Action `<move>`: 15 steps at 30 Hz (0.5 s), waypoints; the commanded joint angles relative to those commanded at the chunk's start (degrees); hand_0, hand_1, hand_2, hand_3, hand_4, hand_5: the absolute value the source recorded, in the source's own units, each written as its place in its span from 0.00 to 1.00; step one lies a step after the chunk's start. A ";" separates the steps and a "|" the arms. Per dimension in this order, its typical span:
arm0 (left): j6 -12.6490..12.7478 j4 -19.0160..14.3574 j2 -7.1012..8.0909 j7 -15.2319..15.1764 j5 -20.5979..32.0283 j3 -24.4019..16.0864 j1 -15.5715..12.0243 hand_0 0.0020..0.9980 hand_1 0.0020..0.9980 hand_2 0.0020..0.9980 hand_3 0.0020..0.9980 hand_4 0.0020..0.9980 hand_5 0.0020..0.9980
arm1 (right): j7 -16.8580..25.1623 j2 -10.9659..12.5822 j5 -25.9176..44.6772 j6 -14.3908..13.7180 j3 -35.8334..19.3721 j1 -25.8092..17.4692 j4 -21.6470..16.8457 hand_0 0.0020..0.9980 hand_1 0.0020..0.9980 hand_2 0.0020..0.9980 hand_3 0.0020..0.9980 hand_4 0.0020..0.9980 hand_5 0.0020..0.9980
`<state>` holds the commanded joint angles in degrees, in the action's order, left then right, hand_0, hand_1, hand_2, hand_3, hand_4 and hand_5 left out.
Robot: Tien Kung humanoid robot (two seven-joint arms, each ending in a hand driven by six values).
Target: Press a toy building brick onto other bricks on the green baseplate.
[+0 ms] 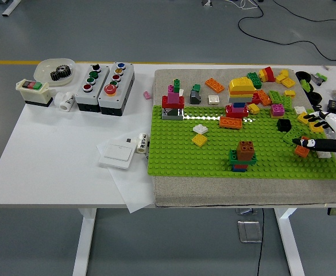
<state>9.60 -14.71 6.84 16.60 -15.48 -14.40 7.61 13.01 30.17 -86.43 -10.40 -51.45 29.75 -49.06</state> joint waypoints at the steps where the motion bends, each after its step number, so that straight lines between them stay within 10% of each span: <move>1: 0.00 0.00 0.00 0.00 0.00 0.00 0.00 0.45 0.56 0.71 0.74 0.77 0.81 | 0.03 -0.01 2.23 0.05 0.02 -0.02 -0.03 0.70 0.70 0.75 0.79 0.99 0.59; 15: -0.05 0.01 0.00 0.01 -0.05 0.01 0.06 0.45 0.56 0.71 0.74 0.77 0.81 | -1.33 -0.10 36.12 4.06 -1.47 -0.67 -0.78 0.71 0.72 0.77 0.78 0.99 0.73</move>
<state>9.55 -14.70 6.85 16.61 -15.52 -14.39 7.68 11.68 30.07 -50.30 -6.34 -52.92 29.08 -49.84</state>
